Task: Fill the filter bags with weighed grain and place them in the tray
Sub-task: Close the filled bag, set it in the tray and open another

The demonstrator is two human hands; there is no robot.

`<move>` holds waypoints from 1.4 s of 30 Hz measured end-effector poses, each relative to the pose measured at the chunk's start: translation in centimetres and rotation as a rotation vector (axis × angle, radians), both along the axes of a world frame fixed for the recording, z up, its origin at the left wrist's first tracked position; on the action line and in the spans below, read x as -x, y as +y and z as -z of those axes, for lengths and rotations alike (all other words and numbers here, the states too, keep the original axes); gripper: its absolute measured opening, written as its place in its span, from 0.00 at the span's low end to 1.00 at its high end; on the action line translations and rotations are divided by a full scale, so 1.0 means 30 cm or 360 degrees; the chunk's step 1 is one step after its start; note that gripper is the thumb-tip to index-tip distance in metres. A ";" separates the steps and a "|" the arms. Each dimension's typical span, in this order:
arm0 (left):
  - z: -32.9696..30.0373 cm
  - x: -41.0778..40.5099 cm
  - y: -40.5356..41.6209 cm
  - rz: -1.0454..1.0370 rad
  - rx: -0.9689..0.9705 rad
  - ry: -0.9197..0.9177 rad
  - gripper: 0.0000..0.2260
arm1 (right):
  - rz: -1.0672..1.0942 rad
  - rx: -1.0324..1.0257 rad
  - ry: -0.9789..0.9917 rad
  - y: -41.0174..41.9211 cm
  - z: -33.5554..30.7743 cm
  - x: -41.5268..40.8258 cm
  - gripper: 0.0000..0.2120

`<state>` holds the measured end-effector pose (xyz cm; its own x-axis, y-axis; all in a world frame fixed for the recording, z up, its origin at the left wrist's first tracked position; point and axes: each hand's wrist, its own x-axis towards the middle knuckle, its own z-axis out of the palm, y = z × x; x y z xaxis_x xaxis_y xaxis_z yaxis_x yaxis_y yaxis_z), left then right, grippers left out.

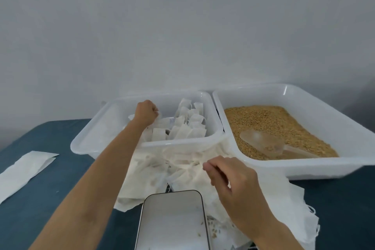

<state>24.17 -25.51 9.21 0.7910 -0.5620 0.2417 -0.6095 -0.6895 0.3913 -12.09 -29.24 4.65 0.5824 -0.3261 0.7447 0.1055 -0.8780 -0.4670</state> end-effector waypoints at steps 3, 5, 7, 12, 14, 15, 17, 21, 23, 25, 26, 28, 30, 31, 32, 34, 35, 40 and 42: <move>0.023 0.000 -0.004 0.0162 -0.0413 -0.0043 0.10 | 0.0018 0.0008 -0.0030 -0.007 -0.010 0.000 0.12; 0.001 0.017 0.000 0.0171 -0.0502 -0.0103 0.10 | 0.0028 -0.0032 -0.0056 -0.014 -0.017 0.005 0.13; -0.024 0.052 0.008 0.0145 -0.0510 -0.0177 0.11 | 0.0026 -0.0098 -0.0102 -0.023 -0.025 0.012 0.14; -0.089 0.292 0.092 0.0283 0.0206 -0.0378 0.06 | 0.0030 -0.0269 -0.0255 -0.045 -0.043 0.031 0.12; -0.072 0.448 0.160 0.0504 0.0482 -0.0431 0.02 | 0.0025 -0.0300 -0.0302 -0.043 -0.046 0.037 0.13; -0.054 0.527 0.193 0.0639 0.0505 -0.0411 0.03 | 0.0016 -0.0337 -0.0334 -0.041 -0.047 0.040 0.14; 0.001 0.650 0.234 0.0882 0.0348 -0.0282 0.02 | 0.0000 -0.0449 -0.0413 -0.040 -0.052 0.044 0.14; 0.089 0.779 0.206 0.1009 0.0021 -0.0216 0.13 | -0.0014 -0.0578 -0.0504 -0.040 -0.057 0.051 0.15; 0.099 0.803 0.180 0.0980 0.0022 -0.0239 0.15 | 0.0000 -0.0561 -0.0527 -0.042 -0.055 0.055 0.16; 0.096 0.810 0.166 0.0936 0.0067 -0.0242 0.11 | 0.0018 -0.0546 -0.0529 -0.048 -0.051 0.056 0.17; 0.095 0.808 0.165 0.0910 0.0115 -0.0227 0.08 | 0.0024 -0.0553 -0.0523 -0.051 -0.049 0.055 0.17; 0.098 0.795 0.172 0.0852 0.0236 -0.0215 0.04 | 0.0031 -0.0577 -0.0526 -0.056 -0.046 0.052 0.17; 0.102 0.791 0.185 0.0813 0.0283 -0.0287 0.04 | 0.0041 -0.0590 -0.0542 -0.059 -0.047 0.051 0.16; 0.105 0.791 0.192 0.0806 0.0292 -0.0322 0.05 | 0.0043 -0.0591 -0.0547 -0.060 -0.048 0.052 0.16; 0.108 0.793 0.200 0.0804 0.0319 -0.0352 0.05 | 0.0046 -0.0588 -0.0549 -0.062 -0.049 0.052 0.16; 0.109 0.798 0.214 0.0777 0.0446 -0.0344 0.05 | 0.0057 -0.0575 -0.0546 -0.063 -0.049 0.051 0.16; 0.106 0.801 0.220 0.0750 0.0548 -0.0289 0.05 | 0.0062 -0.0567 -0.0540 -0.063 -0.048 0.051 0.17; 0.079 0.789 0.271 0.0565 0.1172 0.0486 0.06 | -0.0008 -0.0541 -0.0399 -0.039 -0.047 0.051 0.15; 0.075 0.782 0.295 0.0628 0.1389 0.0948 0.05 | -0.0093 -0.0566 -0.0263 -0.028 -0.043 0.046 0.12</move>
<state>0.73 -16.67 6.97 0.7161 -0.6215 0.3176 -0.2796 0.1616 0.9464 -13.47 -30.07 5.93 0.4893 -0.5504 0.6765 0.2495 -0.6549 -0.7133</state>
